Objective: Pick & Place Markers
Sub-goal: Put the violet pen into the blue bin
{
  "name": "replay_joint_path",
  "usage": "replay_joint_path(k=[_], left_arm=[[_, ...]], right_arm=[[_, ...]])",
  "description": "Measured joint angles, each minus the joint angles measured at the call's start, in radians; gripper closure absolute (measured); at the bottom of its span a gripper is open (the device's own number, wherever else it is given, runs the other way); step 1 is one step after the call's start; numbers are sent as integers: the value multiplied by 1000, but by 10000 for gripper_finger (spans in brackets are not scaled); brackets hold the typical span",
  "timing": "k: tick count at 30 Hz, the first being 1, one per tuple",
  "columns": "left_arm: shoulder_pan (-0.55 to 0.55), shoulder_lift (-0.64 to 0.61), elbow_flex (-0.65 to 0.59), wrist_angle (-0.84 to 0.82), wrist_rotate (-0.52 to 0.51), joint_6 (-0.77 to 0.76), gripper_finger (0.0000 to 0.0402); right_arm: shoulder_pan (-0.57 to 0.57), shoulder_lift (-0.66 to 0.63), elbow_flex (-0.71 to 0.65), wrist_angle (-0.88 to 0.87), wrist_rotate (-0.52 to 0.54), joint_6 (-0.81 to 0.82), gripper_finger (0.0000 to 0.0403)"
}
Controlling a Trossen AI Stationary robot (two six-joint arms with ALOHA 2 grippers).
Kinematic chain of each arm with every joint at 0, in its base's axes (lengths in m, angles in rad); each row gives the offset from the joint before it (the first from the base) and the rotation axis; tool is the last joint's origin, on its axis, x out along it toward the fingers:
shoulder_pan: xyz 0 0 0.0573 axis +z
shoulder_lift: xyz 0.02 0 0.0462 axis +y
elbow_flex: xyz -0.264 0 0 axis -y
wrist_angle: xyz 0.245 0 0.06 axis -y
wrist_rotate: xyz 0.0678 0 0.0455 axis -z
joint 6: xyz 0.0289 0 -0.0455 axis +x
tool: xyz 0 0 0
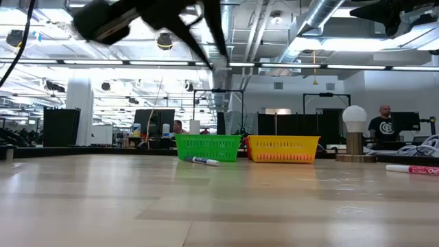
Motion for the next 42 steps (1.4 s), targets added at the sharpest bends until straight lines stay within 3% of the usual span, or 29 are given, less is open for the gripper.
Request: replay_joint_path(k=[9,18,29,42], left_arm=[[0,-122,1,123,-214,400,354],[0,-151,2,273,-273,607,352],[26,-151,2,288,-262,583,352],[178,-151,2,288,-207,522,354]], right_arm=[[0,0,0,0,0,0,233],[0,0,0,0,0,-1,233],[0,0,0,0,0,-1,233],[0,0,0,0,0,-1,233]])
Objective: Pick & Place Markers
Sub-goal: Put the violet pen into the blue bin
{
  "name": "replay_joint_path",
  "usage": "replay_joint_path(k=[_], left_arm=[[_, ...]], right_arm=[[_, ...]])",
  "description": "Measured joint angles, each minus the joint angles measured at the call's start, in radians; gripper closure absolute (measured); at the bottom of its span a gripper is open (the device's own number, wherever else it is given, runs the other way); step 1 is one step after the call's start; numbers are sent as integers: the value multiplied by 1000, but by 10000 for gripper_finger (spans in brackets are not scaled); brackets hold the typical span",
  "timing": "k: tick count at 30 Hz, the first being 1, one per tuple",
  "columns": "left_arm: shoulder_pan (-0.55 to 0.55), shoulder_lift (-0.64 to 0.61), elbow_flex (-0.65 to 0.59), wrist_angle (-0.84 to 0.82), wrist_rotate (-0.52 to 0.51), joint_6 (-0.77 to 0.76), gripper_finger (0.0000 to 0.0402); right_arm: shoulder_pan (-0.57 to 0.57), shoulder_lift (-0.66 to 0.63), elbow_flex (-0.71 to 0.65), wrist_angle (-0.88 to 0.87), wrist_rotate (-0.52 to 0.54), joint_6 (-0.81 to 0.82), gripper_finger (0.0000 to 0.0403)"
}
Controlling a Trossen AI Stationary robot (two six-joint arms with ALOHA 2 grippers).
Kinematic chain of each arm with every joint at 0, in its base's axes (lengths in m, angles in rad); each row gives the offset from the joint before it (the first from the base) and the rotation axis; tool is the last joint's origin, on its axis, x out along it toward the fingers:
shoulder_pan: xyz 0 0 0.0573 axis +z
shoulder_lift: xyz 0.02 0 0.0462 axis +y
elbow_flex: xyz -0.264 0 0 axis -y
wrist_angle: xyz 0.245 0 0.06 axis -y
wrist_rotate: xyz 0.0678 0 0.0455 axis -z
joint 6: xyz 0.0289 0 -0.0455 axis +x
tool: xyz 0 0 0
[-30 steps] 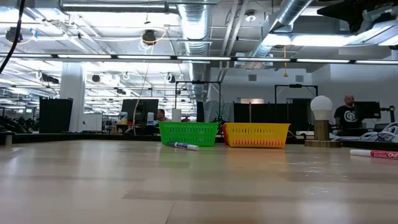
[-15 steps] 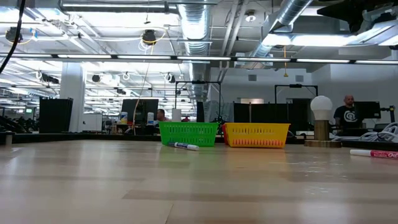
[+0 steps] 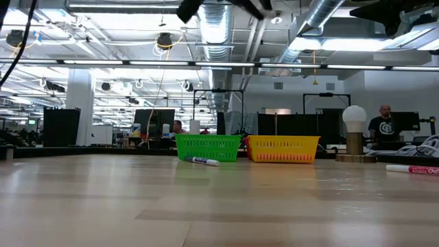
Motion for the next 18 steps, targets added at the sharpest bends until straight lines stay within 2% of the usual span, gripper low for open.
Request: replay_joint_path(k=[6,18], left_arm=[[82,0,0,0,19,98,354],[238,-16,1,-2,233,479,355]], right_arm=[[0,0,0,0,0,0,233],[0,0,0,0,0,0,233]])
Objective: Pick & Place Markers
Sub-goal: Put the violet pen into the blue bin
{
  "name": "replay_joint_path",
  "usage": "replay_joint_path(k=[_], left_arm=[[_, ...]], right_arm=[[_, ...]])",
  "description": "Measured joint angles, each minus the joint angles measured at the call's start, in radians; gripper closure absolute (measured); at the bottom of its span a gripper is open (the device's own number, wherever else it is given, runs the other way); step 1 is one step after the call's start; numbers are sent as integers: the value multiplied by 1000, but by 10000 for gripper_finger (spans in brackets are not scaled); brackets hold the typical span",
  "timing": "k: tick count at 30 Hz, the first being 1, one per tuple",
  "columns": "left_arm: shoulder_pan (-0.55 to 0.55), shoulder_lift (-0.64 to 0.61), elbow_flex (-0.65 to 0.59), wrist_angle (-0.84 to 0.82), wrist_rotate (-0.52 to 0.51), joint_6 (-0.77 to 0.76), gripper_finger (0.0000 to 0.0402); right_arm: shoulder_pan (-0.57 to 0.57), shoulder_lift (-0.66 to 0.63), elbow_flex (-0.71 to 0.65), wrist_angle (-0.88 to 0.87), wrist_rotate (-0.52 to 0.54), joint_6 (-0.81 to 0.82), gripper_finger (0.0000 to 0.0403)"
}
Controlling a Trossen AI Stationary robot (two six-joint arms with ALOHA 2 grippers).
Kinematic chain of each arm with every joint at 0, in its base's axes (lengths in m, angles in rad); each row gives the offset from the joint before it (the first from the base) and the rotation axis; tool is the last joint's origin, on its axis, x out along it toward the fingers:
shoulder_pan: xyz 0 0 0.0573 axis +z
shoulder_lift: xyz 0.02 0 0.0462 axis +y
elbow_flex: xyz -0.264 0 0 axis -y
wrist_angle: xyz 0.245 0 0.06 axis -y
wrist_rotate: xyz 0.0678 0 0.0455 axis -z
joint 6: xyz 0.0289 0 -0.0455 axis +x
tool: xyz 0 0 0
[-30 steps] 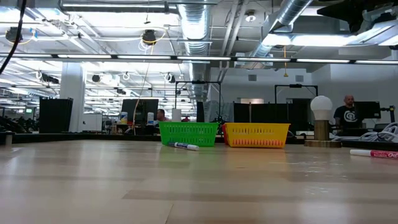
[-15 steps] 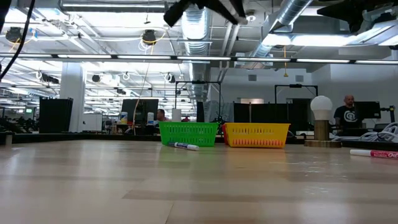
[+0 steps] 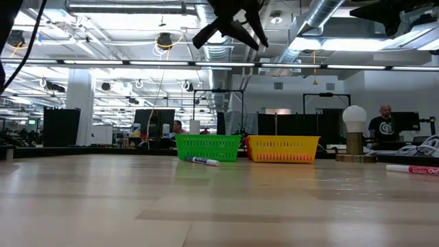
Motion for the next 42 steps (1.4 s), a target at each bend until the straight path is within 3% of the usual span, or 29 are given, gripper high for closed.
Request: replay_joint_path(k=[16,28,42], left_arm=[[229,-124,0,-30,153,523,349],[453,-128,0,-44,288,887,348],[653,-47,0,-52,529,1050,348]], right_arm=[[0,0,0,0,0,0,233],[0,0,0,0,0,0,233],[0,0,0,0,0,2,233]])
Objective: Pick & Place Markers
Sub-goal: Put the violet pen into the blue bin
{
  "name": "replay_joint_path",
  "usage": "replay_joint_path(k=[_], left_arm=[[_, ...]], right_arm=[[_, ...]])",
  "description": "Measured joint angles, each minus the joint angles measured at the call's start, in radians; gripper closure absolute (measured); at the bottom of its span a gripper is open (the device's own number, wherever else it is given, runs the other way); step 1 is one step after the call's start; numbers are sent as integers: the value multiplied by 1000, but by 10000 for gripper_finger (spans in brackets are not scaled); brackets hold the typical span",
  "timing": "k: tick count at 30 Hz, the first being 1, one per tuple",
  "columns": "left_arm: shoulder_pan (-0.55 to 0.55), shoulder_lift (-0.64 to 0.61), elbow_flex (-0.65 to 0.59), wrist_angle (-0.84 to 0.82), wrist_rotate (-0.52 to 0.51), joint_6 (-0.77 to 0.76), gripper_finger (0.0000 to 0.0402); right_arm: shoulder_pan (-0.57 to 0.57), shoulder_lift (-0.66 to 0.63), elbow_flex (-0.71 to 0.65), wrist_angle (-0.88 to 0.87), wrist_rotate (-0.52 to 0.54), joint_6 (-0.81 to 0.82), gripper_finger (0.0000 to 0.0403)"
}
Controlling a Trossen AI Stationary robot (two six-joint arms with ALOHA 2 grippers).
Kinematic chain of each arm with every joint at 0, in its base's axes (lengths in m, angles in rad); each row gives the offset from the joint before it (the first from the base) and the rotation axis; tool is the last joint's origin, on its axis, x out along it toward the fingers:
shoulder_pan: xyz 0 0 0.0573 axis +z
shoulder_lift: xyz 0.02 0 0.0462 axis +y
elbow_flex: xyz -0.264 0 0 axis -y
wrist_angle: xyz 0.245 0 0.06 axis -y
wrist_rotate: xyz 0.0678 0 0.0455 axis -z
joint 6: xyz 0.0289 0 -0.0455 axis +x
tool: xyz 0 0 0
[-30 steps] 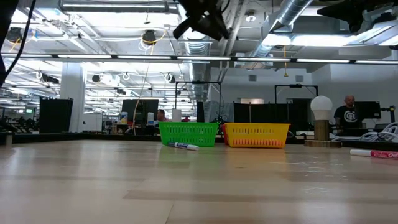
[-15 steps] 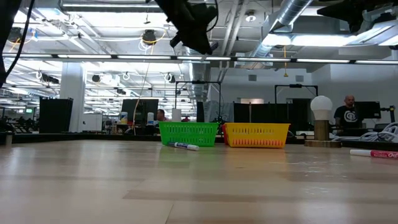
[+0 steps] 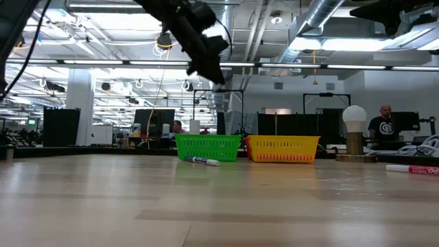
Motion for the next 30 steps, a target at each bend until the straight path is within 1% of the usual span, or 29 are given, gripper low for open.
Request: replay_joint_path(k=[7,12,19,25,30], left_arm=[[20,101,0,-5,47,65,348],[41,148,0,-9,107,68,348],[72,176,0,-23,131,83,348],[76,208,-1,-73,134,130,348],[76,233,-1,-82,134,186,348]], right_arm=[[0,0,0,-2,-3,-17,233],[0,0,0,-41,-4,-54,233],[0,0,0,-163,-4,-62,233],[0,0,0,-158,-2,-62,233],[0,0,0,-157,-1,-62,233]])
